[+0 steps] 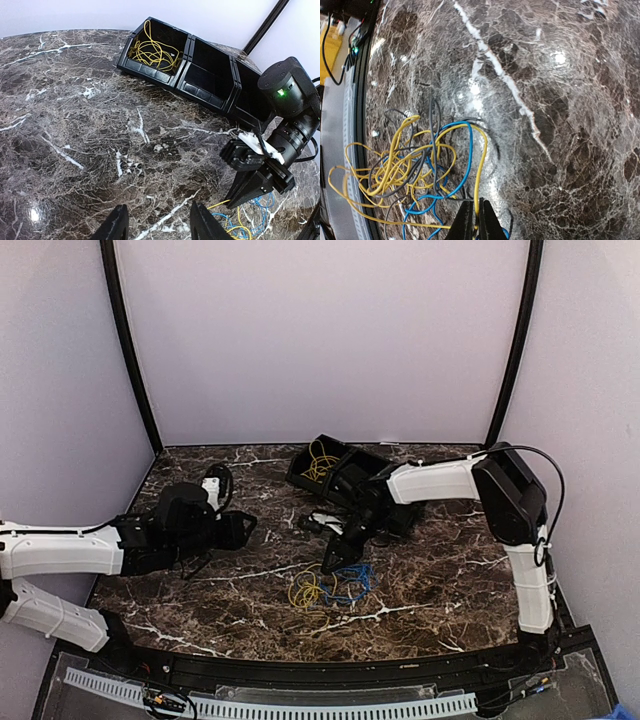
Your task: Untangle the cables
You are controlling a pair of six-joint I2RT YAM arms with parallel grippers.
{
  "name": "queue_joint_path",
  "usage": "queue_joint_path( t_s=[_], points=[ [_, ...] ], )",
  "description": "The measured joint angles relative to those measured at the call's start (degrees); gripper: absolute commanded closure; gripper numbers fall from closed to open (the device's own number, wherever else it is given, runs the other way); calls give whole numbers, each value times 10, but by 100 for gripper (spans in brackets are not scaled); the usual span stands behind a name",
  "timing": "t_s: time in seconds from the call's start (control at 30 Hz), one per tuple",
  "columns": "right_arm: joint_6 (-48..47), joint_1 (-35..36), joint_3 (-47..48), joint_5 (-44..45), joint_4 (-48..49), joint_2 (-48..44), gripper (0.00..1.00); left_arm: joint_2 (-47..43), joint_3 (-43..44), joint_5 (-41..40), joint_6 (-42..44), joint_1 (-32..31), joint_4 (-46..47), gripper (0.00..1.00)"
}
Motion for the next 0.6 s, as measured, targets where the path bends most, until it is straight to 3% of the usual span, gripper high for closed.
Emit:
queue_joint_path(
  t_s=[0.2,0.43,0.6],
  points=[
    [-9,1,8,8,-14,-30,100,3,-16,36,26,0,48,50],
    [-28,1,27,16,-19,-171,100,43,-11,136,71,-4,130,45],
    [-41,1,67,11,-21,-216,100,47,-9,195,94,-17,211,43]
  ],
)
